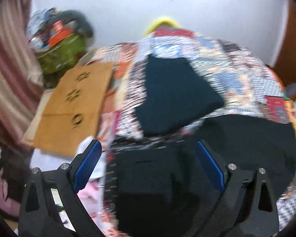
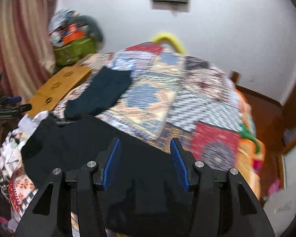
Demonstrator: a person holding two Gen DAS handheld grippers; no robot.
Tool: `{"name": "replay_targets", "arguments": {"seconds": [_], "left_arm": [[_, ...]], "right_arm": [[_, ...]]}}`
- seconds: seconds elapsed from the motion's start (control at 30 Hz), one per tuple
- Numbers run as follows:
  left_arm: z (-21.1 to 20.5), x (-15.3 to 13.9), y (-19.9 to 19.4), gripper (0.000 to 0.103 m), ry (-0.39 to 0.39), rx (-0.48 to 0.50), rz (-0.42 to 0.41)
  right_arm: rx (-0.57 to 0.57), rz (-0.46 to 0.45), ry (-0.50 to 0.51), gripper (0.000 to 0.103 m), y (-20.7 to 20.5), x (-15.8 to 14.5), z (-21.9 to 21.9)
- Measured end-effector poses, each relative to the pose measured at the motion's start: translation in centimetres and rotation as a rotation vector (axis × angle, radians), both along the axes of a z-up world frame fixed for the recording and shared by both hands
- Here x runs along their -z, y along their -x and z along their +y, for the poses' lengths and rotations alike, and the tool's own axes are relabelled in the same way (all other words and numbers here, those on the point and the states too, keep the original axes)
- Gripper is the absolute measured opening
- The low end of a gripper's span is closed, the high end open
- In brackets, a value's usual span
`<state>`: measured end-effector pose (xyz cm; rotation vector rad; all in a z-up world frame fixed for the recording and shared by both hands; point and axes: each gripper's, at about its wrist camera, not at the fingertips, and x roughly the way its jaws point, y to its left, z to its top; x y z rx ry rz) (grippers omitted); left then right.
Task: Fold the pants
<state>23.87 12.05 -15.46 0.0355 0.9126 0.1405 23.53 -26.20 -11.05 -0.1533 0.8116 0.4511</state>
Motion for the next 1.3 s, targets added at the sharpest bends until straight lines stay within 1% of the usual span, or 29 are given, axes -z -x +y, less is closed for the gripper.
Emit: {"name": "replay_targets", "arguments": {"seconds": [0.07, 0.17, 0.23, 0.33, 0.4, 0.47, 0.57, 0.6, 0.67, 0.7, 0.73, 0.77, 0.83, 0.9, 0.93, 0.97, 1.03, 1.07, 1.1, 1.13, 1.2, 1.23, 1.27, 1.3], "left_arm": [[2.0, 1.3, -0.3, 0.097, -0.011, -0.032, 0.027], [4.2, 3.5, -0.5, 0.097, -0.007, -0.058, 0.067], [5.0, 5.1, -1.0, 0.097, 0.013, -0.067, 0.098], [5.8, 7.9, -1.9, 0.096, 0.073, -0.066, 0.157], [5.9, 9.3, -2.4, 0.087, 0.106, -0.050, 0.185], [5.7, 10.8, -3.0, 0.068, 0.129, -0.031, 0.211], [5.5, 12.4, -3.5, 0.059, 0.194, -0.016, 0.237], [5.7, 12.8, -3.6, 0.058, 0.220, -0.019, 0.240], [5.9, 13.0, -3.6, 0.055, 0.245, -0.024, 0.233], [6.0, 13.0, -3.5, 0.052, 0.256, -0.022, 0.229], [6.0, 12.8, -3.3, 0.038, 0.266, -0.013, 0.215], [5.9, 12.6, -3.1, 0.029, 0.268, -0.007, 0.207], [5.2, 12.0, -2.8, 0.023, 0.232, 0.004, 0.187], [4.4, 11.6, -2.2, 0.019, 0.173, 0.016, 0.166], [4.1, 11.4, -1.8, 0.018, 0.140, 0.015, 0.157], [3.9, 11.2, -1.4, 0.016, 0.096, 0.012, 0.144], [3.9, 10.7, -0.6, 0.015, 0.017, -0.003, 0.117], [4.0, 10.3, -0.3, 0.015, -0.009, -0.009, 0.102], [4.2, 10.1, -0.1, 0.015, -0.011, -0.015, 0.089], [4.5, 9.9, -0.1, 0.015, -0.015, -0.024, 0.085], [4.7, 10.0, -0.6, 0.015, -0.024, -0.026, 0.103], [4.9, 10.3, -1.2, 0.015, -0.005, -0.030, 0.130], [5.3, 10.9, -1.9, 0.016, 0.024, -0.027, 0.179], [5.5, 11.0, -2.0, 0.018, 0.035, -0.030, 0.193]], "right_arm": [[-0.057, 0.020, 0.006, 0.048, -1.1, 1.1, 2.7], [-0.123, 0.056, 0.015, 0.048, -2.4, 2.7, 6.1], [-0.172, 0.083, 0.022, 0.048, -3.6, 3.9, 8.4], [-0.234, 0.139, 0.030, 0.048, -5.3, 5.5, 11.1], [-0.273, 0.170, 0.039, 0.048, -6.3, 6.6, 13.0], [-0.301, 0.182, 0.052, 0.048, -7.1, 7.5, 14.6], [-0.343, 0.215, 0.082, 0.048, -8.7, 9.3, 17.5], [-0.347, 0.227, 0.086, 0.048, -9.2, 9.9, 18.4], [-0.375, 0.272, 0.108, 0.048, -10.0, 11.2, 20.1], [-0.386, 0.283, 0.129, 0.048, -10.2, 11.7, 20.6], [-0.399, 0.294, 0.166, 0.048, -10.3, 12.4, 21.3], [-0.410, 0.301, 0.198, 0.047, -10.4, 13.1, 21.7], [-0.416, 0.282, 0.233, 0.036, -10.4, 13.6, 22.4], [-0.418, 0.281, 0.235, 0.017, -10.2, 13.7, 22.6], [-0.415, 0.276, 0.229, 0.015, -10.1, 13.5, 22.6], [-0.410, 0.261, 0.225, 0.011, -9.9, 13.3, 22.6], [-0.384, 0.178, 0.209, 0.009, -9.4, 12.4, 22.1], [-0.378, 0.149, 0.202, 0.008, -9.2, 12.0, 22.0], [-0.363, 0.111, 0.201, 0.008, -9.1, 11.5, 21.9], [-0.353, 0.093, 0.207, 0.008, -9.1, 11.4, 21.9], [-0.339, 0.097, 0.232, 0.009, -9.8, 11.7, 22.3], [-0.333, 0.112, 0.241, 0.009, -10.2, 12.0, 22.5], [-0.329, 0.137, 0.256, 0.011, -10.4, 12.3, 22.7], [-0.325, 0.148, 0.270, 0.012, -10.4, 12.3, 22.9]]}}
